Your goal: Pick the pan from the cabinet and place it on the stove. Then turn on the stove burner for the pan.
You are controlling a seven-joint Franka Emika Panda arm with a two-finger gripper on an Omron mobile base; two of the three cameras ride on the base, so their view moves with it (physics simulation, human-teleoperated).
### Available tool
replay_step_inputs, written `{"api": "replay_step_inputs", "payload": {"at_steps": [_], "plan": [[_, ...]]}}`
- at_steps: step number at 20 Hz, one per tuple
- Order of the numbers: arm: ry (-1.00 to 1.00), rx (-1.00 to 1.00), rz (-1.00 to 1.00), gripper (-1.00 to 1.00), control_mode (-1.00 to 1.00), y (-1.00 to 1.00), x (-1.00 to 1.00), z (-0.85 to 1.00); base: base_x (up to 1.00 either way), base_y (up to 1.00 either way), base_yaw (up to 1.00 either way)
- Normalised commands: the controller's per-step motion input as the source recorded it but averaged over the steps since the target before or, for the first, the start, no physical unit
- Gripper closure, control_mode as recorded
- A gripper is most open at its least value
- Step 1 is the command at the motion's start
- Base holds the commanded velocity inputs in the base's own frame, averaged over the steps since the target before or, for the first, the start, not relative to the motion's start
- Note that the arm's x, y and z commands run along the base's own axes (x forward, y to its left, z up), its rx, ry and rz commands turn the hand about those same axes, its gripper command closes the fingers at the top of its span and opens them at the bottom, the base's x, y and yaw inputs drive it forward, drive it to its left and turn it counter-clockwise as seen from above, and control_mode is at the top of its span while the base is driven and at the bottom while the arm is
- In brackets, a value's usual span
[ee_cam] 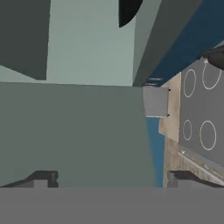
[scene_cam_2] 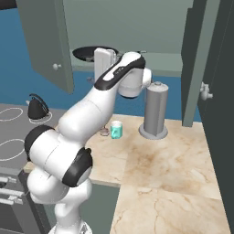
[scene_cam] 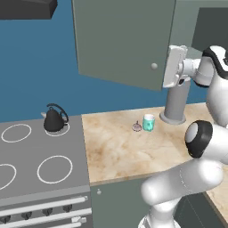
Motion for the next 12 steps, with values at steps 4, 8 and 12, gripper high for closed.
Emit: {"api": "replay_step_inputs", "payload": {"at_steps": [4,8,12], "plan": [[0.05,0.0,0.03,-1.0,-1.0,0.74,-0.26,0.0,0.0,0.0,0.0],[0.01,0.0,0.08,-1.0,-1.0,0.69,-0.69,0.0,0.0,0.0,0.0],[0.0,0.0,0.13,-1.0,-1.0,0.56,-0.98,0.0,0.0,0.0,0.0]]}}
